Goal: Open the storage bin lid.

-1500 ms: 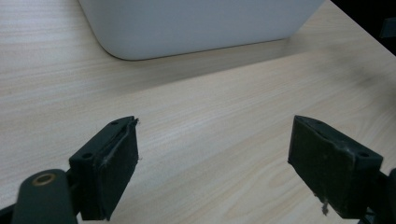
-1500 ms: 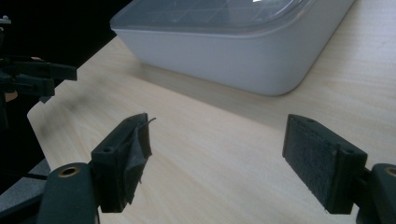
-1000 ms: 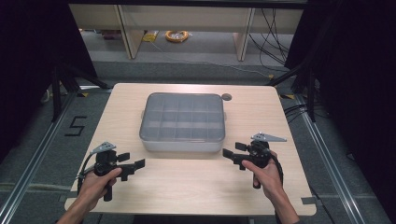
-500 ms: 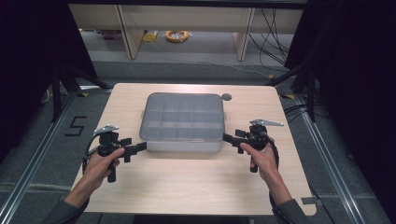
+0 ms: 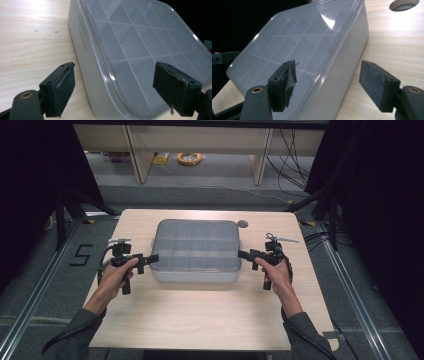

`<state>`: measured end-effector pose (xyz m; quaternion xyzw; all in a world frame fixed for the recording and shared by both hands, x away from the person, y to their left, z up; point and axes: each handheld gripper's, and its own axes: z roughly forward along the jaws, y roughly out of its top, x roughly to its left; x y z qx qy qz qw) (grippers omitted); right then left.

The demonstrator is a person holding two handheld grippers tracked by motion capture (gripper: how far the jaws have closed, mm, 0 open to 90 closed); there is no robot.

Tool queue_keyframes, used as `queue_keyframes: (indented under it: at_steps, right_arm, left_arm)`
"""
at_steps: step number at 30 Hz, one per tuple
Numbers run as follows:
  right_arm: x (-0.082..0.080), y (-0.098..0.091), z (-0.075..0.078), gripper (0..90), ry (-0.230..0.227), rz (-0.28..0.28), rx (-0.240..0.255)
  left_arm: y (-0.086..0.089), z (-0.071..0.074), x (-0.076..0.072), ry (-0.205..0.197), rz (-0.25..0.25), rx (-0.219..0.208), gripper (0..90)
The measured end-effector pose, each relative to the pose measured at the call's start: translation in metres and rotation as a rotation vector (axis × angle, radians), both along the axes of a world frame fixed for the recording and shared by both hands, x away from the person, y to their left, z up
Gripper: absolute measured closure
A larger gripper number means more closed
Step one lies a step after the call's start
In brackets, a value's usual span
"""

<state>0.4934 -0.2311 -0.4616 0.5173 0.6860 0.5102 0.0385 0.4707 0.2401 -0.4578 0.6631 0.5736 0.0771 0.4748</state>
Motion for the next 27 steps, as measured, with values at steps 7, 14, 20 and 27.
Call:
queue_keyframes:
  at_steps: [7,14,20,27]
  right_arm:
    - [0.015,0.006,-0.004,34.8,0.005,-0.011,-0.004]
    - [0.028,0.012,-0.006,37.9,0.025,-0.024,0.011]
    - [0.032,0.02,-0.005,42.1,0.111,-0.046,0.061]
    - [0.032,0.029,-0.004,46.6,0.086,-0.034,0.039]
  left_arm:
    - [-0.006,-0.005,0.022,0.009,0.009,-0.013,18.6]
    - [-0.01,-0.011,0.04,0.018,0.025,-0.029,20.5]
    - [-0.015,-0.016,0.05,0.031,0.022,-0.041,22.1]
    - [-0.025,-0.012,0.048,-0.004,0.042,0.009,28.1]
